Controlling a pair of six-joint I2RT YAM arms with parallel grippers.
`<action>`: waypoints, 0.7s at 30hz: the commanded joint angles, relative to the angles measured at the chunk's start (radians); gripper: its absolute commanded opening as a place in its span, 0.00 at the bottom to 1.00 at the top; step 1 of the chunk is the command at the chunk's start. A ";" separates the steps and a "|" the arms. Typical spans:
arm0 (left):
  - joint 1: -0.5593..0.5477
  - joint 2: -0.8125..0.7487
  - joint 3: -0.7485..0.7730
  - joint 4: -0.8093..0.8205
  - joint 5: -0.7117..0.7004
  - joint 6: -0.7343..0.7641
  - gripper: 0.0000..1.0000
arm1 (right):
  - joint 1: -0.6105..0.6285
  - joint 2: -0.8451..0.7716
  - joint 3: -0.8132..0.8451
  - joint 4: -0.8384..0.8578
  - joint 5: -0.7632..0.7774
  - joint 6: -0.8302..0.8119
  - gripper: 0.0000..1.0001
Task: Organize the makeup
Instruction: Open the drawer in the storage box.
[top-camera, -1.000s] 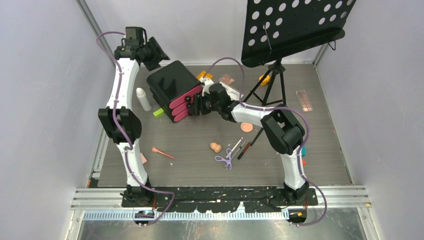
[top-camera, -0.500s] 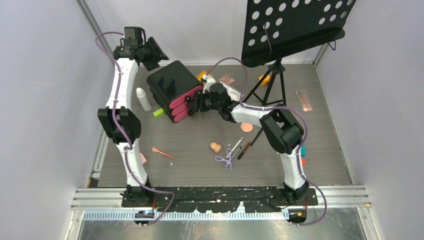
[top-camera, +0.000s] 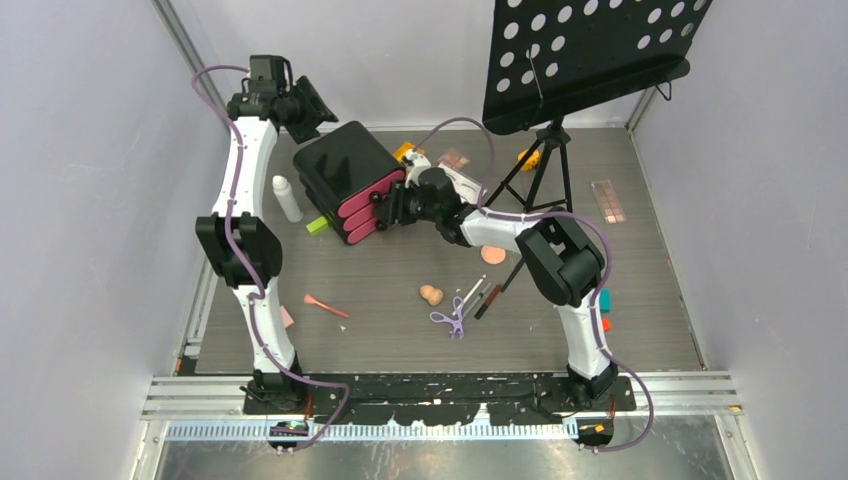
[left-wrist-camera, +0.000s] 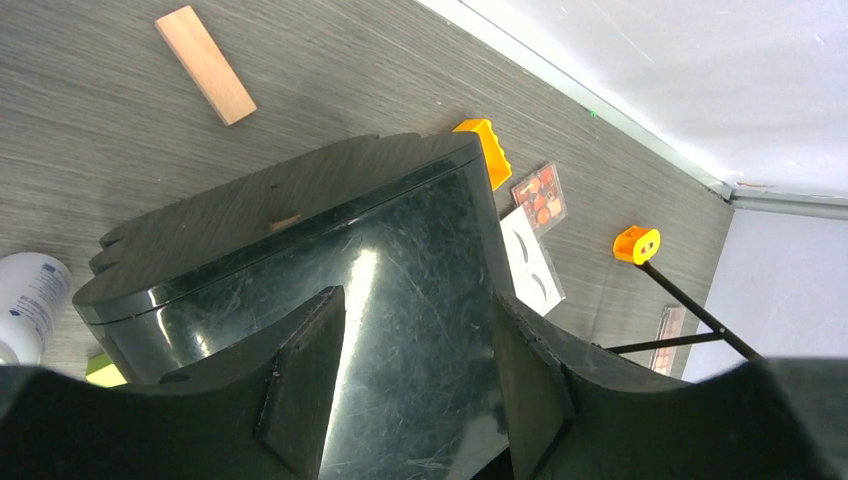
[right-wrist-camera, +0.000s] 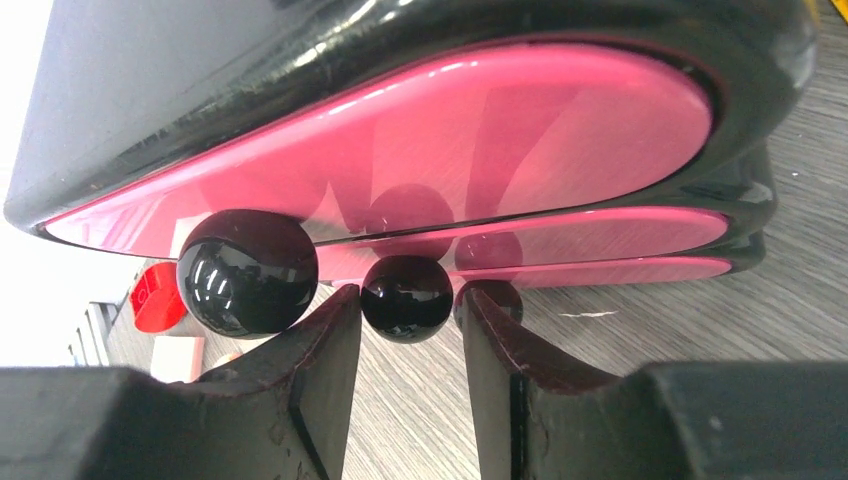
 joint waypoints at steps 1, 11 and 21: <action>0.007 -0.050 -0.004 0.012 0.023 0.014 0.57 | 0.006 0.025 0.036 0.083 0.022 0.019 0.45; 0.007 -0.047 -0.005 0.013 0.020 0.020 0.57 | 0.006 -0.018 -0.025 0.096 -0.004 0.014 0.31; 0.007 -0.036 0.002 0.016 0.017 0.020 0.57 | 0.006 -0.170 -0.202 0.049 0.006 -0.027 0.30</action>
